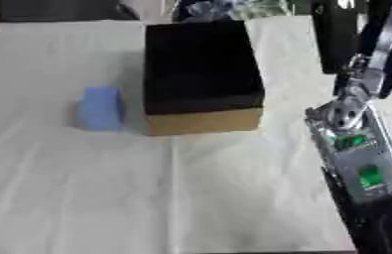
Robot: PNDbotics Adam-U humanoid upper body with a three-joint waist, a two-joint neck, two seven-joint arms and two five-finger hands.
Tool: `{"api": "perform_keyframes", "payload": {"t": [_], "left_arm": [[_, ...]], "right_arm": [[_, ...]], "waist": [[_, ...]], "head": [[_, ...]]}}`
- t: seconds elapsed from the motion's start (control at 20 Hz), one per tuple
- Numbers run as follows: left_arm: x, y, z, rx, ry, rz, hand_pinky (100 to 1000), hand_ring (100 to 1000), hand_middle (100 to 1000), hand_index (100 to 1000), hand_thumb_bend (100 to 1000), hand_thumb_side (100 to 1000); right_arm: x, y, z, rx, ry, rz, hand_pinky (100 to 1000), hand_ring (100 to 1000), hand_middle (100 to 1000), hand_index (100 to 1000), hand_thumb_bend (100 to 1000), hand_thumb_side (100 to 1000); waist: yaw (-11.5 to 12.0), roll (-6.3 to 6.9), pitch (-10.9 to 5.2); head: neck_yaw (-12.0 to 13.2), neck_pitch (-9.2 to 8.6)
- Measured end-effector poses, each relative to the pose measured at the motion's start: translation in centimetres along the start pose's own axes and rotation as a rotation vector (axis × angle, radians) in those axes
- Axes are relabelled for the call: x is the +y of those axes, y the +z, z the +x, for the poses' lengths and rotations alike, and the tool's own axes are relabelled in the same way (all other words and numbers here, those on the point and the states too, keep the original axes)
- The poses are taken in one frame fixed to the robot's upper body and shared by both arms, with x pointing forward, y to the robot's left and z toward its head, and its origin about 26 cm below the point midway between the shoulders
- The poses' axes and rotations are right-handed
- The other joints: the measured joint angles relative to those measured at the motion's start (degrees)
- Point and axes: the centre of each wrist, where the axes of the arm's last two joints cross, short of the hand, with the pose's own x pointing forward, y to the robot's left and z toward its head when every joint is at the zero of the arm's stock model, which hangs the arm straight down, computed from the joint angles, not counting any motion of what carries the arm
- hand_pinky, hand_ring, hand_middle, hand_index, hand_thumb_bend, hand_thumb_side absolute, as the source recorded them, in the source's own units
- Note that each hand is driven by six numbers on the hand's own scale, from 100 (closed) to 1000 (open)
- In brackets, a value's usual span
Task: Pick up objects on the table and place them in the box.
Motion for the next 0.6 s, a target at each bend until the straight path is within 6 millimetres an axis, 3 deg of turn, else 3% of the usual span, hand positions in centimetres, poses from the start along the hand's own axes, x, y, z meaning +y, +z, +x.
{"api": "perform_keyframes", "payload": {"t": [0.25, 0.6], "left_arm": [[0.7, -1.6, 0.5, -0.023, -0.066, -0.076, 1000, 799, 775, 943, 185, 562], [2.1, -5.4, 2.1, -0.013, -0.307, -0.306, 981, 798, 778, 930, 142, 530]], "right_arm": [[0.0, 0.1, -0.1, 0.004, 0.003, 0.002, 748, 698, 605, 837, 100, 589], [-0.2, 0.3, -0.3, 0.016, 0.013, 0.01, 748, 698, 605, 838, 100, 590]], "waist": [[0.3, 0.26, -0.56], [0.4, 0.78, -1.33]], "head": [[-1.0, 0.02], [-1.4, 0.78]]}}
